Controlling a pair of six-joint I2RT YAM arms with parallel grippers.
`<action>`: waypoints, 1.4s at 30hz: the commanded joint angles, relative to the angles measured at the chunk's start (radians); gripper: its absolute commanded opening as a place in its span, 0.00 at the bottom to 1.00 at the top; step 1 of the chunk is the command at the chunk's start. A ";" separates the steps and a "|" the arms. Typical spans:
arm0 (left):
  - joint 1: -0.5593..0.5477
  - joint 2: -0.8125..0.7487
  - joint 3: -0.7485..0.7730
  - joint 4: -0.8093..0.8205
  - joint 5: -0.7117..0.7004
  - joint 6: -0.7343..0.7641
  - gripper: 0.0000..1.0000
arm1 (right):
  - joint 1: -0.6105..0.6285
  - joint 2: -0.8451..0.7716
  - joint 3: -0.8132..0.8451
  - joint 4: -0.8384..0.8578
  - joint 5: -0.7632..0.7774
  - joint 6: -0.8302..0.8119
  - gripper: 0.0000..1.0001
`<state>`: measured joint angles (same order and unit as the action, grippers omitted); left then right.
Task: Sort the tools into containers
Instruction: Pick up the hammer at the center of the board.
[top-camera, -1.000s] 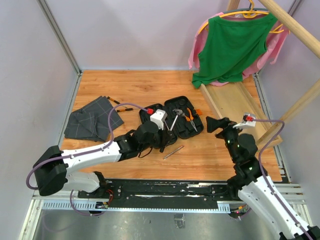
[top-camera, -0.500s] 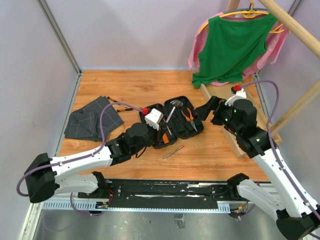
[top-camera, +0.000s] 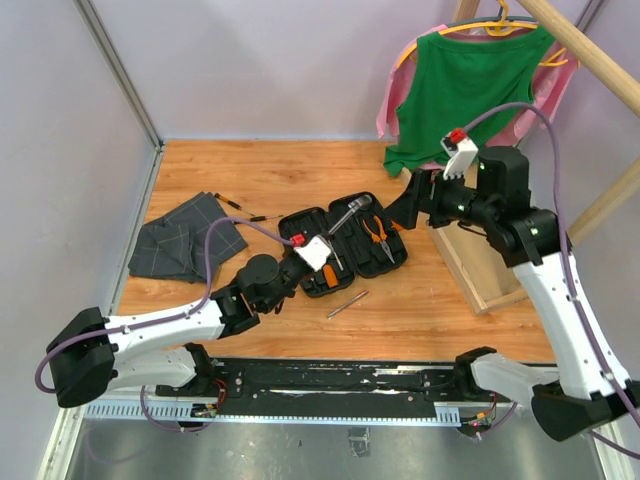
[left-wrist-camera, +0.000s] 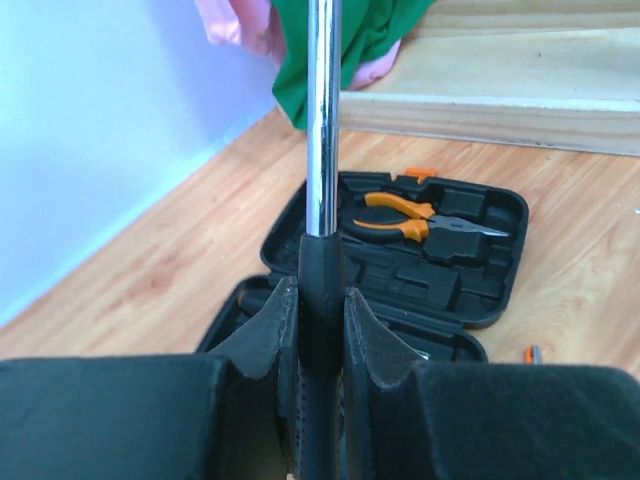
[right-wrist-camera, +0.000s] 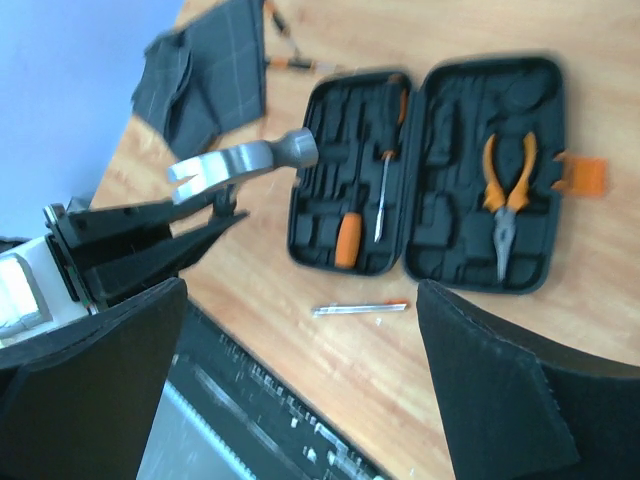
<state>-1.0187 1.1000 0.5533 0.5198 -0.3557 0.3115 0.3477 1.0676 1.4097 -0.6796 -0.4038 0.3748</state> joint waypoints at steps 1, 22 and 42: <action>-0.008 -0.024 -0.059 0.267 0.088 0.265 0.00 | -0.057 0.066 0.005 -0.166 -0.287 -0.059 0.98; -0.007 0.176 -0.274 0.831 0.376 0.996 0.00 | 0.101 0.032 -0.055 -0.095 -0.237 -0.322 0.83; -0.008 0.156 -0.262 0.740 0.456 1.054 0.00 | 0.328 0.172 0.006 -0.239 -0.069 -0.591 0.59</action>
<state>-1.0187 1.2728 0.2565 1.1885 0.0761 1.3430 0.6464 1.2289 1.3808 -0.8551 -0.4770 -0.1566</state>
